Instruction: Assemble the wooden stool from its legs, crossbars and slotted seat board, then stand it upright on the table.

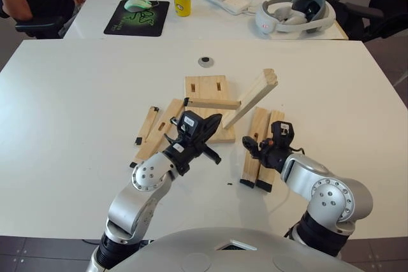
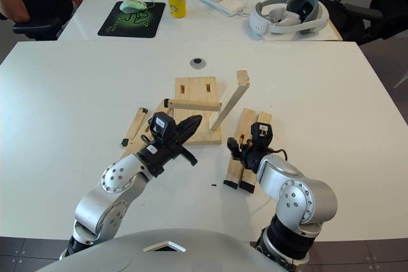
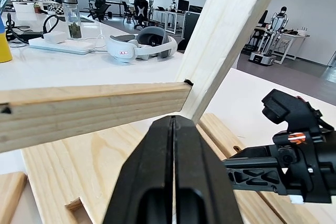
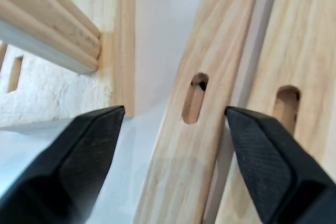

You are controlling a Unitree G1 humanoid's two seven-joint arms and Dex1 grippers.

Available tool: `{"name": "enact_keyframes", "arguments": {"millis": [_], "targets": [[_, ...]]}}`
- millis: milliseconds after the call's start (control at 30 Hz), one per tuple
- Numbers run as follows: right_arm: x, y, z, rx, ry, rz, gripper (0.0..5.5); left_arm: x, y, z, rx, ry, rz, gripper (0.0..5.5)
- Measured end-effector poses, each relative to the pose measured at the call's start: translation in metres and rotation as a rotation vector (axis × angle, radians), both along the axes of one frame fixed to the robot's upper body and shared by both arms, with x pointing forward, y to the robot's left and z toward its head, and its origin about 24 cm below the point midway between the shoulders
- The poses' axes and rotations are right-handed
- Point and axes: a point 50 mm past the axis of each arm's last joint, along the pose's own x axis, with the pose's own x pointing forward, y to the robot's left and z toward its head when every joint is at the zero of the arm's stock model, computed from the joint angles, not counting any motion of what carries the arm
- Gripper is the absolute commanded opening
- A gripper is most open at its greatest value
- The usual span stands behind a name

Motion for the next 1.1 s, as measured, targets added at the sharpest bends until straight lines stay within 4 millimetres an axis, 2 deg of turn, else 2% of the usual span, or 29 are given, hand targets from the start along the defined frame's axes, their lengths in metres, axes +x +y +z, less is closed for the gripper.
{"name": "enact_keyframes", "arguments": {"millis": [200,467,633,833,1067,1100], "targets": [[0.007,-0.006,0.002,-0.021,-0.003,0.026,3.59,-0.001,-0.001,-0.001,-0.014,0.01,0.032,0.0],[0.01,-0.01,0.004,-0.263,0.004,0.2,3.59,0.0,-0.002,-0.003,-0.018,0.012,0.041,0.0],[0.01,0.0,0.003,-0.192,-0.001,0.19,3.59,0.0,-0.002,-0.003,-0.019,0.013,0.046,0.0],[0.011,0.001,0.001,-0.159,0.011,0.151,3.59,0.0,-0.004,-0.003,-0.024,0.015,0.045,0.0],[0.011,-0.001,0.0,-0.228,0.02,0.156,3.59,0.001,-0.003,-0.003,-0.028,0.013,0.052,0.0],[0.011,0.0,0.0,-0.238,0.021,0.165,3.4,0.001,-0.003,-0.003,-0.028,0.013,0.054,0.0]]}}
